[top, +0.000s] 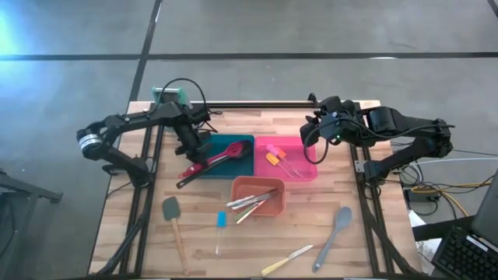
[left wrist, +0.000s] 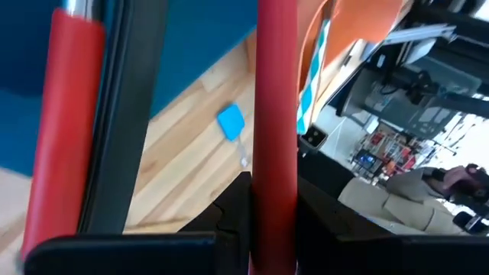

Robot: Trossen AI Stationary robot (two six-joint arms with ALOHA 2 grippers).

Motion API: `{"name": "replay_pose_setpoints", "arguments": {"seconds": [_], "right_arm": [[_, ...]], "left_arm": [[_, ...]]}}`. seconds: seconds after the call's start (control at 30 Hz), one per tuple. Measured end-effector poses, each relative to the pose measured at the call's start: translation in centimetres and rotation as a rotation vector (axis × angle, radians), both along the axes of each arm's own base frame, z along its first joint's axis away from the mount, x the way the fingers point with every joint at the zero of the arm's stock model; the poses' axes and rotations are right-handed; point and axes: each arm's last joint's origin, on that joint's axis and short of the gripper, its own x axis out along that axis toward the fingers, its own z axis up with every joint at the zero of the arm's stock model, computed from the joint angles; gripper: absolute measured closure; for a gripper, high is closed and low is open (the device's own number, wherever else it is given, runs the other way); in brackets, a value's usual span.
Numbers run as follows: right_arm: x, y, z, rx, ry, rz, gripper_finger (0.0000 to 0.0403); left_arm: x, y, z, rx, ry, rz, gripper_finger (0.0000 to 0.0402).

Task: Pick & Place Kitchen Items
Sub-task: Put the red serving spoon into the blue bin

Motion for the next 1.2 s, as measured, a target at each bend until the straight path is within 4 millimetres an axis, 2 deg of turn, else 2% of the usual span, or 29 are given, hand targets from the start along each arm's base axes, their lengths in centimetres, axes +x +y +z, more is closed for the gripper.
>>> {"name": "replay_pose_setpoints", "arguments": {"seconds": [0.53,0.8,0.87,1.03,1.2], "right_arm": [[0.0,0.0,0.0,0.0,-0.001,0.0,0.0254],[0.0,0.0,0.0,-0.001,0.0,0.0,0.0267],[0.0,0.0,0.0,0.0,0.0,0.0,0.0269],[0.0,0.0,0.0,0.0,0.0,0.0,0.027],[0.0,0.0,0.0,0.0,0.0,0.0,0.0264]], "left_arm": [[2.1,1.4,-2.7,-0.057,0.041,0.041,0.0335],[2.4,1.6,-3.0,-0.087,0.021,0.043,0.0334],[2.4,1.5,-2.9,-0.117,-0.003,0.039,0.0307],[2.5,1.5,-2.9,-0.135,-0.032,0.033,0.0207],[2.6,1.5,-2.8,-0.132,-0.04,0.03,0.0162]]}}
